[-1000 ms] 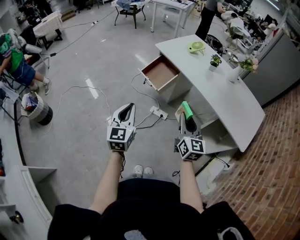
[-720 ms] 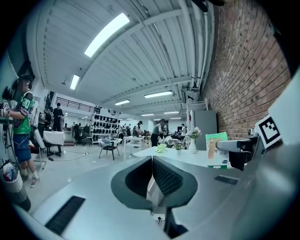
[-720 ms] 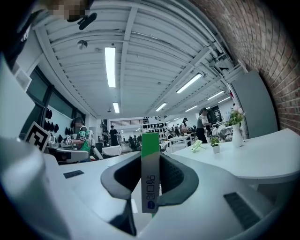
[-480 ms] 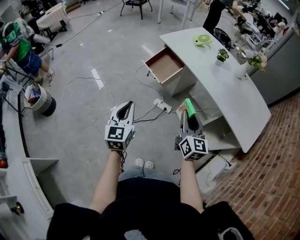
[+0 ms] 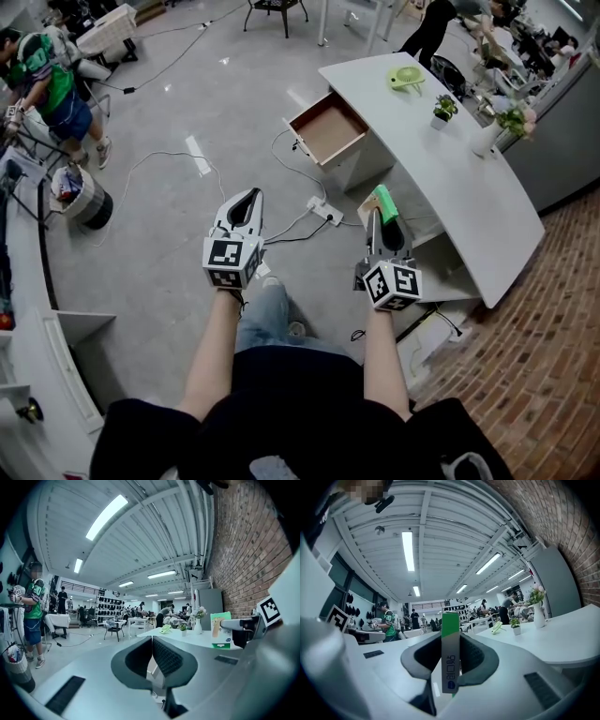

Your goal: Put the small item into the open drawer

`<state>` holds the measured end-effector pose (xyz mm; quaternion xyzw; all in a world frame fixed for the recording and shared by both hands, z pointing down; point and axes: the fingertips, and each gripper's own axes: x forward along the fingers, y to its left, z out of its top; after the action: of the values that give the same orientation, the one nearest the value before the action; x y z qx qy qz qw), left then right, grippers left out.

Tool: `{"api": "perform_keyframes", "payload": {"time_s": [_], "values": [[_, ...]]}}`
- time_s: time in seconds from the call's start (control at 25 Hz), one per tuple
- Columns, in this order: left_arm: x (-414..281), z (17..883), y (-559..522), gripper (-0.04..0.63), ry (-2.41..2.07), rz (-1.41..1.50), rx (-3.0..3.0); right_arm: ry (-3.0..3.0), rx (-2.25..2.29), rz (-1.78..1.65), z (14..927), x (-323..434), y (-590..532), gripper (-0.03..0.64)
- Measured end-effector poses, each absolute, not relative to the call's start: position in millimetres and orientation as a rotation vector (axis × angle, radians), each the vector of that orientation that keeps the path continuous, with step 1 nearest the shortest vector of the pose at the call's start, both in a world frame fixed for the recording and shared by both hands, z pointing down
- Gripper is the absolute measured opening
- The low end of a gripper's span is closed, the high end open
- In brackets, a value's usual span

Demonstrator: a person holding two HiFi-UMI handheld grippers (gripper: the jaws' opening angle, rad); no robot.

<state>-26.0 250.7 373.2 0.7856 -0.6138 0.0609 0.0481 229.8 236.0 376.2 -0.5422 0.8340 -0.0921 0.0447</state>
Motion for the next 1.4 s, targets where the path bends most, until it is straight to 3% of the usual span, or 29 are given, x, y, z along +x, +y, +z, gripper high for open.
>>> {"api": "perform_keyframes", "payload": {"time_s": [0.76,1.4], "values": [[-35.8,377.7,174.8,0.025,-1.853,0.157,2.449,2.533,-1.67,-0.21,373.0,216.2,165.3,0.084],[-89.5,433.6,-39.9,0.025,-1.681,0.229,2.447,2.536,-1.72,-0.275,418.8,152.1,-27.6,0.084]]}}
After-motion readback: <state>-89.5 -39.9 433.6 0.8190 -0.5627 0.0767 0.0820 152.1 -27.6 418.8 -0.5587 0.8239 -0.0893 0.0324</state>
